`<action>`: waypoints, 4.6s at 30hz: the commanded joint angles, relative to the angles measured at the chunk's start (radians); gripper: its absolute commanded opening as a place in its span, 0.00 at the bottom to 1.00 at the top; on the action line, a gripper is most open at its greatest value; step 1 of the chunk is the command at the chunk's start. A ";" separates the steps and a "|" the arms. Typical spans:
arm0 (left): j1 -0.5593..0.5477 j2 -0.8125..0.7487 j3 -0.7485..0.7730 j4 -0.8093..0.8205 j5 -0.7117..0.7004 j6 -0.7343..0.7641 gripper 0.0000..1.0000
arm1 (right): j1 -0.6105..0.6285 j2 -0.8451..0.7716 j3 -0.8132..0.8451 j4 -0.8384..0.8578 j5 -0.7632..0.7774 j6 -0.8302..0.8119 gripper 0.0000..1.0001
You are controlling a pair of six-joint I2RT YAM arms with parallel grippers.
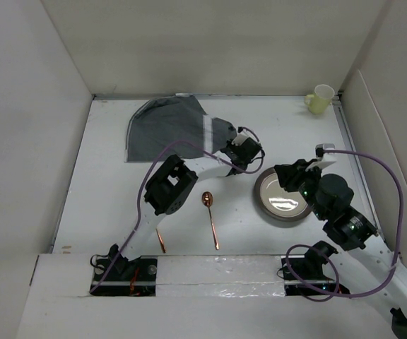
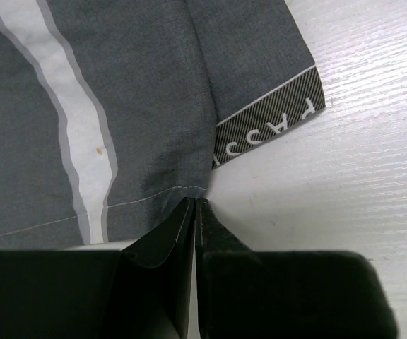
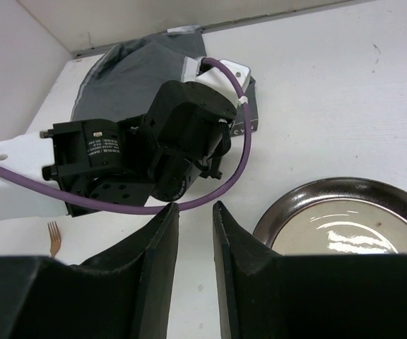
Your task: Set the dinner table for one person
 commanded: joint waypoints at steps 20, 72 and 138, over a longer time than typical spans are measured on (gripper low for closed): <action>0.062 -0.668 -0.431 0.057 0.063 -0.137 0.00 | -0.058 0.469 0.012 0.338 -0.214 0.002 0.00; 0.149 -1.127 -0.613 -0.222 -0.194 -0.054 0.00 | -0.230 1.421 0.503 0.400 -0.374 0.081 0.43; 0.633 -0.596 0.485 -0.138 0.349 -0.004 0.00 | -0.483 1.131 1.470 -0.065 -0.245 -0.198 0.00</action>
